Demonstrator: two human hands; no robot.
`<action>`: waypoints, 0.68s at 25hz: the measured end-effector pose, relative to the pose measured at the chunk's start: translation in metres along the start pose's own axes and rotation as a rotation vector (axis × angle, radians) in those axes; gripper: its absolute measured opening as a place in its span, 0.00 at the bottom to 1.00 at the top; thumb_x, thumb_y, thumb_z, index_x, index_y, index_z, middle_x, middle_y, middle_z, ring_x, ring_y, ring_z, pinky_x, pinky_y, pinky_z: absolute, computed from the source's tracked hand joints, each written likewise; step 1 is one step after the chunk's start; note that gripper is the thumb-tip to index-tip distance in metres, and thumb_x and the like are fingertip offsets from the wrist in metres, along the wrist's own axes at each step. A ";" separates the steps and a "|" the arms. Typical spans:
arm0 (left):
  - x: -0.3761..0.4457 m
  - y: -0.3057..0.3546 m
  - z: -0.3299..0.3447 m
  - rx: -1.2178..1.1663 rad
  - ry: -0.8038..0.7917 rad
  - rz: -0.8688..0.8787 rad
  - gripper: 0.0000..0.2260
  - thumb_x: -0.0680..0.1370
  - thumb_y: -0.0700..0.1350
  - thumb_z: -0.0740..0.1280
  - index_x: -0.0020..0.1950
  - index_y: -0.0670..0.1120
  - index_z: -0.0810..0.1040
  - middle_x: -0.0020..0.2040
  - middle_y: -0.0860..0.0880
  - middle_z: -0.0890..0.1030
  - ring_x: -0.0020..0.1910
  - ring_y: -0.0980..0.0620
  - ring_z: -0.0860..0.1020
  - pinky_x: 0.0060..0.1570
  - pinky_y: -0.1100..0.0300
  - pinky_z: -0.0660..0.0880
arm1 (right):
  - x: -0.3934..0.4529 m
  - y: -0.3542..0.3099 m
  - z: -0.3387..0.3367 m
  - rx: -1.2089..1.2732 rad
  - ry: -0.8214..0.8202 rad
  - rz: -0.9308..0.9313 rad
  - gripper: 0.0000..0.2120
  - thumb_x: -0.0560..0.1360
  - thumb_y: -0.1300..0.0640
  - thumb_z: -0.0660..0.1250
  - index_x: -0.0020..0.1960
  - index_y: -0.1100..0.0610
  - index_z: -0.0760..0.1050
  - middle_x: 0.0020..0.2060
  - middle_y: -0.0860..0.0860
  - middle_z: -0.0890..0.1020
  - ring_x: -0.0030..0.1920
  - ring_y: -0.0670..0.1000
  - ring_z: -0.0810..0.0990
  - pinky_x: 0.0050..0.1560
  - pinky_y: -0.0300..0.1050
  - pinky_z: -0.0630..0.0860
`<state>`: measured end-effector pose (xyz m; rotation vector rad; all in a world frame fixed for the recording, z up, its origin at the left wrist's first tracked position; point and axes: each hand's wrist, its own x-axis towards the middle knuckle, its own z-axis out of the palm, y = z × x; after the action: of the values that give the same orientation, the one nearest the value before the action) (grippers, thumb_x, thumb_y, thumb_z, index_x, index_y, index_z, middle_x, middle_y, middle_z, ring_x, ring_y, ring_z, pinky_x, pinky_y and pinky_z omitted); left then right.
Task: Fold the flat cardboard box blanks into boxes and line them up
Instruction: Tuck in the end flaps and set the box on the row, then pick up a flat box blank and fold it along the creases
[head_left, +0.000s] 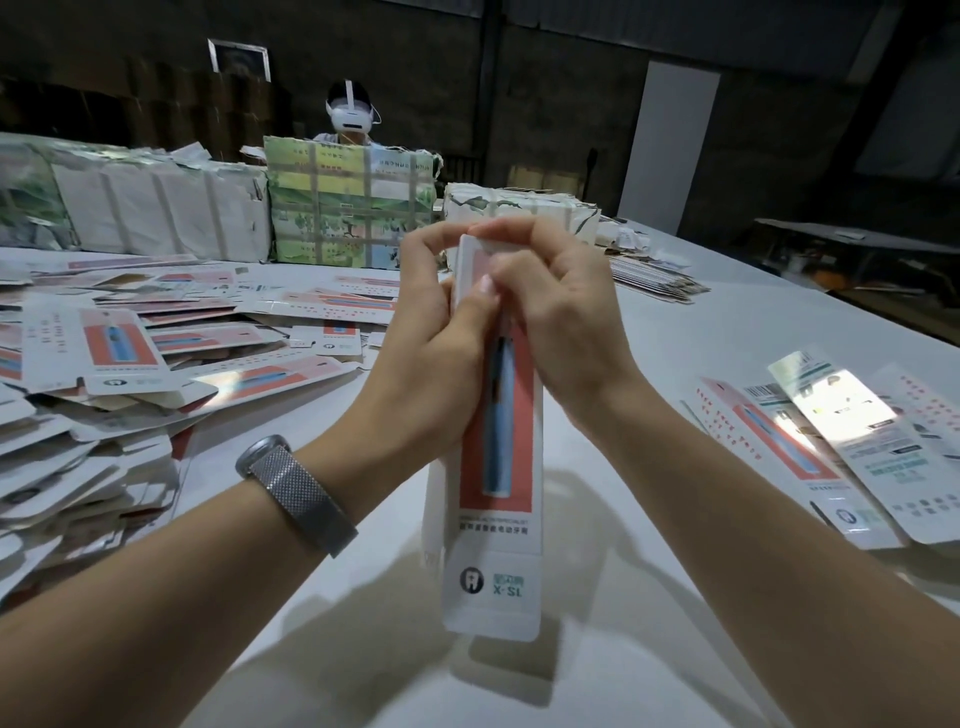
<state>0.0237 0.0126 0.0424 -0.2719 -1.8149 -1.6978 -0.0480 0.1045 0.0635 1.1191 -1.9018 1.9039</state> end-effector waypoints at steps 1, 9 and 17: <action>0.002 0.002 0.001 -0.020 0.025 -0.021 0.09 0.86 0.40 0.57 0.62 0.53 0.63 0.42 0.47 0.81 0.37 0.53 0.82 0.38 0.57 0.80 | 0.000 0.000 -0.002 -0.133 0.017 -0.032 0.12 0.73 0.57 0.62 0.54 0.54 0.80 0.48 0.48 0.82 0.51 0.48 0.80 0.55 0.52 0.79; 0.007 0.017 -0.006 -0.585 -0.064 -0.317 0.16 0.83 0.50 0.55 0.67 0.48 0.74 0.58 0.41 0.82 0.54 0.45 0.83 0.51 0.53 0.82 | 0.010 -0.025 -0.018 -0.750 -0.155 -0.015 0.24 0.76 0.37 0.64 0.63 0.54 0.77 0.52 0.49 0.67 0.46 0.42 0.73 0.42 0.36 0.72; 0.012 -0.005 -0.003 -0.068 -0.161 -0.174 0.20 0.73 0.50 0.63 0.59 0.72 0.79 0.69 0.64 0.76 0.68 0.62 0.72 0.64 0.47 0.72 | 0.033 -0.018 -0.104 -1.158 0.091 0.115 0.18 0.74 0.52 0.67 0.64 0.49 0.75 0.56 0.49 0.72 0.54 0.54 0.69 0.51 0.46 0.69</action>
<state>0.0124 0.0058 0.0448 -0.2940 -1.9478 -1.9087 -0.0953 0.1918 0.1120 0.5137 -2.4254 0.5576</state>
